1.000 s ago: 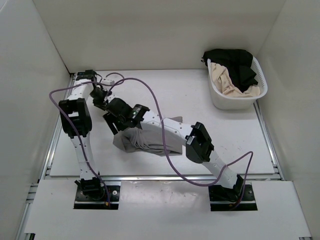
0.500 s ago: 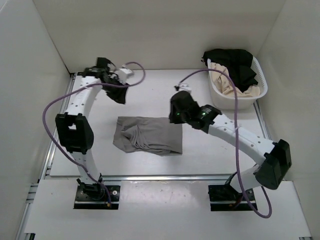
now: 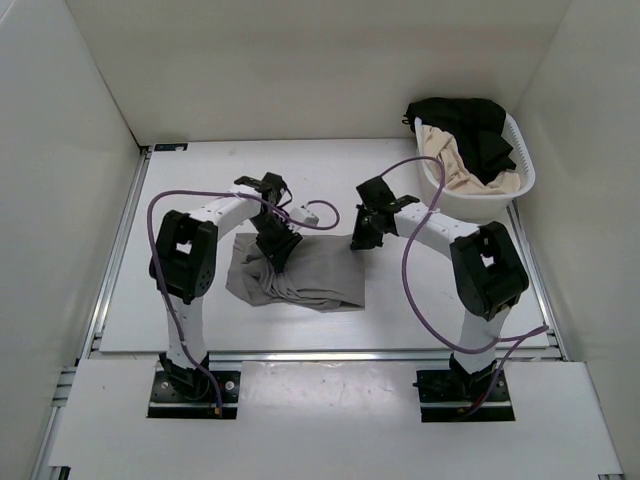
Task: Fold and stack the trousers
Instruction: Fold the trousers
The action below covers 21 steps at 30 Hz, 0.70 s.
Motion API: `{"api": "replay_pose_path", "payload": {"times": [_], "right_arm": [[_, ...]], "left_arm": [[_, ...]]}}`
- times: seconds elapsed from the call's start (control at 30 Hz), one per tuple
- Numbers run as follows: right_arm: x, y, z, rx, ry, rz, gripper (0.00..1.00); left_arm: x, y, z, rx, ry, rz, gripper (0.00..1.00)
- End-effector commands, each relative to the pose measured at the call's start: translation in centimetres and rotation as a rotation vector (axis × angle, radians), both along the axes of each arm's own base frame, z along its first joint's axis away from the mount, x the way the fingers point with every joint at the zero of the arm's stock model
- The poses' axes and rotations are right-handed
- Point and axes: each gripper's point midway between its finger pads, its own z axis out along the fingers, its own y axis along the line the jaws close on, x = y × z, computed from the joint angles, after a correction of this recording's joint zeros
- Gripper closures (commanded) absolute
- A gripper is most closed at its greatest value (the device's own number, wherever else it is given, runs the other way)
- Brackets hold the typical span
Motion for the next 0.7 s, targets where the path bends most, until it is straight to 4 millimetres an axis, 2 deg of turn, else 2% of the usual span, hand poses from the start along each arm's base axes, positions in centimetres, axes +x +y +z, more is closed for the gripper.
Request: {"api": "replay_pose_path", "payload": {"times": [0.0, 0.03, 0.07, 0.1, 0.13, 0.17, 0.23, 0.3, 0.33, 0.37, 0.47, 0.5, 0.57, 0.6, 0.63, 0.67], "right_arm": [[0.3, 1.9, 0.3, 0.084, 0.009, 0.015, 0.85], [0.5, 1.6, -0.1, 0.08, 0.016, 0.005, 0.85], [0.5, 1.6, -0.1, 0.083, 0.019, -0.003, 0.85], [0.2, 1.4, -0.4, 0.077, 0.028, -0.003, 0.85], [0.3, 1.5, -0.7, 0.081, 0.031, -0.011, 0.85], [0.3, 1.5, -0.7, 0.081, 0.032, -0.011, 0.85], [0.1, 1.4, -1.0, 0.08, 0.043, -0.021, 0.86], [0.2, 1.3, -1.0, 0.072, 0.038, -0.026, 0.88], [0.2, 1.3, -1.0, 0.076, 0.04, -0.034, 0.88], [-0.1, 1.1, -1.7, 0.065, 0.057, -0.035, 0.88], [-0.2, 1.1, -2.1, 0.063, 0.068, -0.043, 0.89], [-0.2, 1.1, -2.1, 0.063, 0.068, -0.043, 0.89], [-0.3, 1.1, -2.5, 0.057, 0.077, -0.044, 0.89], [-0.4, 0.9, -2.6, 0.052, 0.085, -0.044, 0.89], [-0.3, 0.8, -2.7, 0.046, 0.08, -0.049, 0.89], [-0.3, 0.8, -2.7, 0.046, 0.08, -0.049, 0.89]], "left_arm": [[-0.7, 0.8, 1.4, 0.029, -0.071, 0.003, 0.51], [-0.9, 1.1, 2.2, 0.03, -0.096, 0.005, 0.56], [-1.1, 1.2, 2.4, 0.025, -0.108, 0.006, 0.58], [-2.2, 1.4, 2.2, 0.03, -0.096, -0.014, 0.59], [-2.5, 1.5, 2.9, 0.022, -0.119, -0.025, 0.62], [-2.9, 2.0, 2.8, 0.035, -0.127, -0.044, 0.7], [-3.5, 2.6, 3.2, 0.037, -0.153, -0.057, 0.76], [-3.7, 3.0, 4.1, 0.037, -0.195, -0.081, 0.75], [-4.1, 3.0, 5.3, 0.011, -0.233, -0.091, 0.73], [-4.0, 3.0, 6.0, -0.001, -0.264, -0.098, 0.71], [-5.9, 3.1, 6.8, -0.046, -0.277, -0.156, 0.69], [-6.9, 3.5, 6.2, -0.041, -0.243, -0.184, 0.69], [-11.0, 5.0, 3.8, 0.001, -0.09, -0.217, 0.7], [-12.1, 5.5, 3.1, 0.01, -0.063, -0.217, 0.7], [-14.5, 6.6, 1.4, 0.03, -0.001, -0.241, 0.7], [-15.5, 7.1, 1.3, 0.029, -0.003, -0.252, 0.7]]}}
